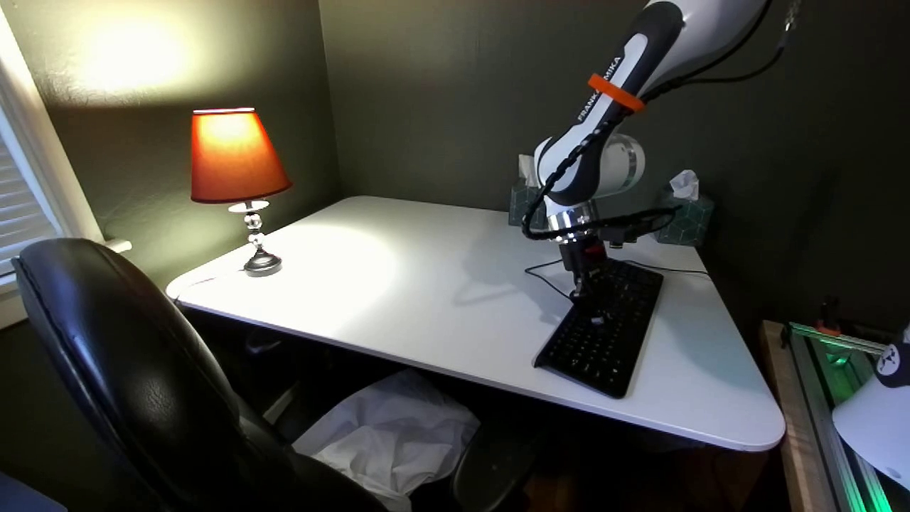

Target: Press the g key on the keyboard

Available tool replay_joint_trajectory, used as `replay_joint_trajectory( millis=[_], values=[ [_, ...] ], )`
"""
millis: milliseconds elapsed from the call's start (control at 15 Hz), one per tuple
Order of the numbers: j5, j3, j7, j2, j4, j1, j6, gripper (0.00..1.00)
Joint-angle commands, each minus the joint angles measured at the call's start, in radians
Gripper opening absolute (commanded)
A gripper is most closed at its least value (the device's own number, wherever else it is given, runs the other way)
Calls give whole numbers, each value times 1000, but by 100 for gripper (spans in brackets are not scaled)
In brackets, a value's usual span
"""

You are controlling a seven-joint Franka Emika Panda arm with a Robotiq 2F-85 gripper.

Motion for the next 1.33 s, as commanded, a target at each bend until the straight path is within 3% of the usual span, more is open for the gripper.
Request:
replay_joint_trajectory(
  millis=[0, 733, 1267],
  values=[
    [24, 9, -22, 30, 21, -14, -4, 0],
    [25, 10, -24, 16, 13, -15, -3, 0],
    [14, 3, -22, -66, -40, -10, 19, 0]
  ],
)
